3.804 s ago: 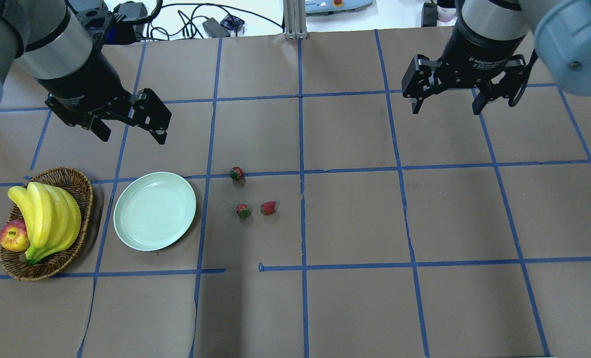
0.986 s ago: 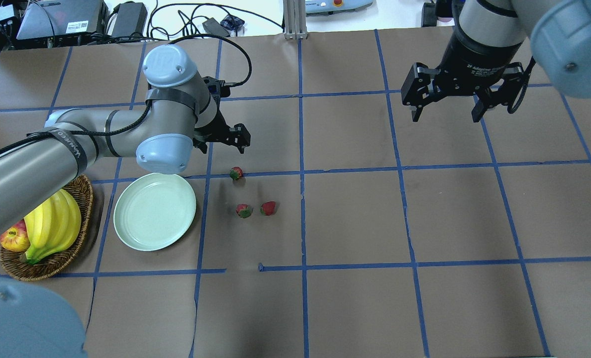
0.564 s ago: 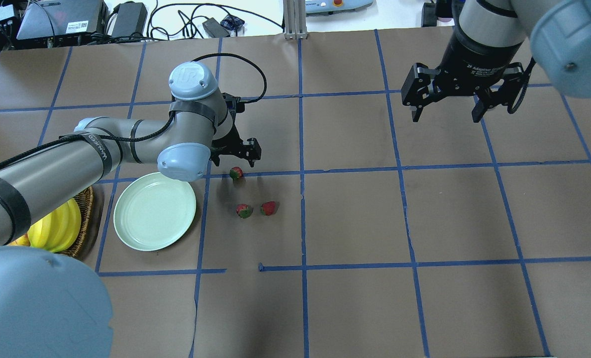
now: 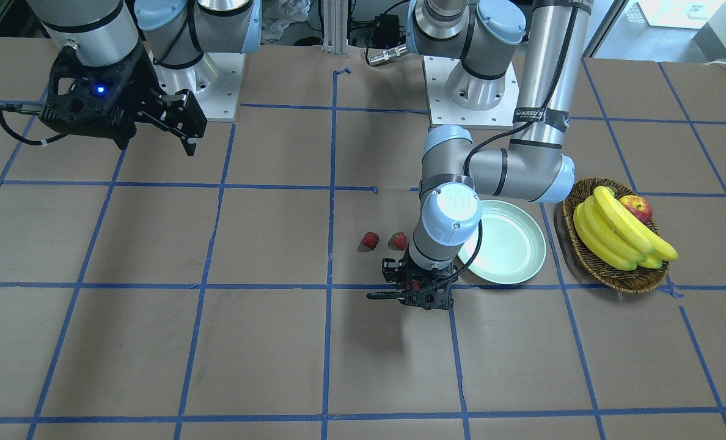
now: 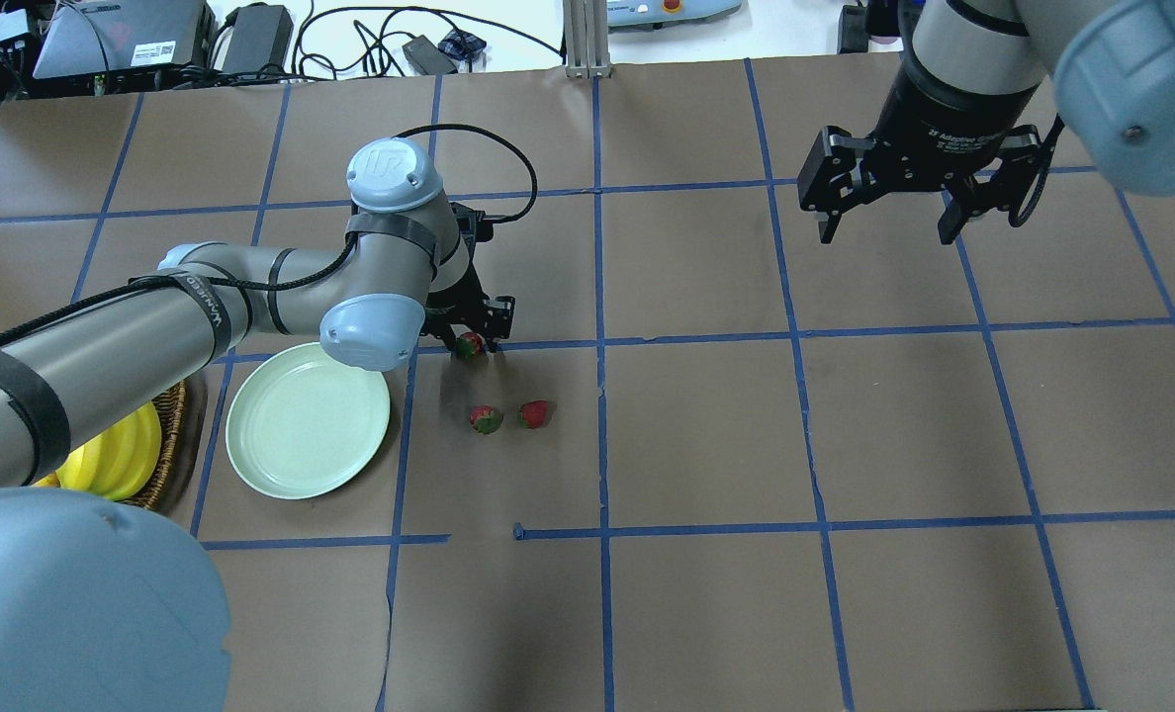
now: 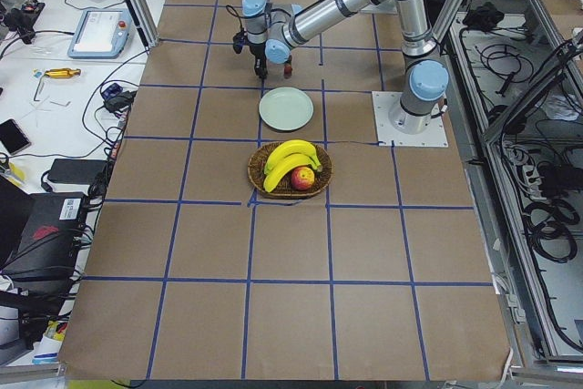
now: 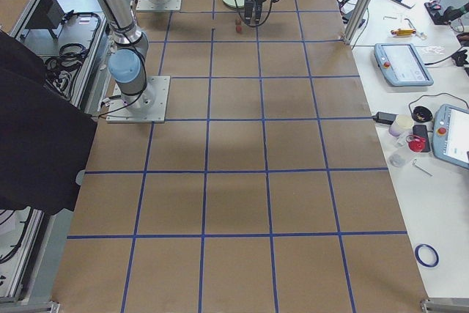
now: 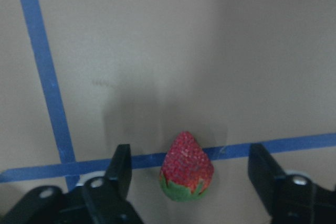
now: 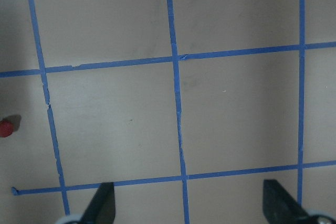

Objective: Collect all strawberries into plate
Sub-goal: 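Lower the left gripper and close it on the strawberry, then carry the strawberry over the plate and open the left gripper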

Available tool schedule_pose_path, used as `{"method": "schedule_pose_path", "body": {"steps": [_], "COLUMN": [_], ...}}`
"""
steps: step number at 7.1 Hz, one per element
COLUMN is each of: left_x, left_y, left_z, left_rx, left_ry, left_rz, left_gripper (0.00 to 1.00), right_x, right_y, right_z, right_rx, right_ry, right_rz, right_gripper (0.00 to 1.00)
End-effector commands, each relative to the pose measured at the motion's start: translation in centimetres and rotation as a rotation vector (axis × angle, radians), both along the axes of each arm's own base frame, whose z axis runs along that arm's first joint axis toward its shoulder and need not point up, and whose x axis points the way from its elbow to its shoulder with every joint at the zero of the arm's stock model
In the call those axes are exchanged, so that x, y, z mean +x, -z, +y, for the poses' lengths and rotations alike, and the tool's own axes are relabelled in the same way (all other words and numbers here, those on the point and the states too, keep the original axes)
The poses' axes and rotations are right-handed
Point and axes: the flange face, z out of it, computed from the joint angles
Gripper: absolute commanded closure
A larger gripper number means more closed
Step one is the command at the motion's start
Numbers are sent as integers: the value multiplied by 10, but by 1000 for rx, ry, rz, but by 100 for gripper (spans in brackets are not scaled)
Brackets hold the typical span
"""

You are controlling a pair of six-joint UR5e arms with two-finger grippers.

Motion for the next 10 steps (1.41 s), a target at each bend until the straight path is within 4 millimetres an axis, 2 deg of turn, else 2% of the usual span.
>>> {"method": "schedule_pose_path", "body": {"steps": [1,2,4,5,6,8,9,10], "left_x": [2,3,9,19,34,65,91,116], "left_y": [1,-1,-26,-40,-47,-52,-40,-37], "left_z": [2,1,4,7,14,44,69,89], "left_rx": [16,13,18,30,64,110,155,183], "left_ry": [1,6,16,42,57,145,192,225], "left_rz": [-22,-34,-55,-123,-127,-119,-130,-119], "left_gripper": [72,83,83,83,80,82,83,83], "right_x": [0,0,0,0,0,0,0,0], "right_y": [1,-1,0,0,0,0,0,0], "right_z": [0,0,-1,-1,-1,-1,-1,-1], "right_rx": [2,-1,0,0,0,-1,-1,-1], "right_ry": [0,0,0,0,0,0,0,0], "right_rz": [0,0,0,0,0,-2,0,0], "right_gripper": [0,0,0,0,0,0,0,0]}}
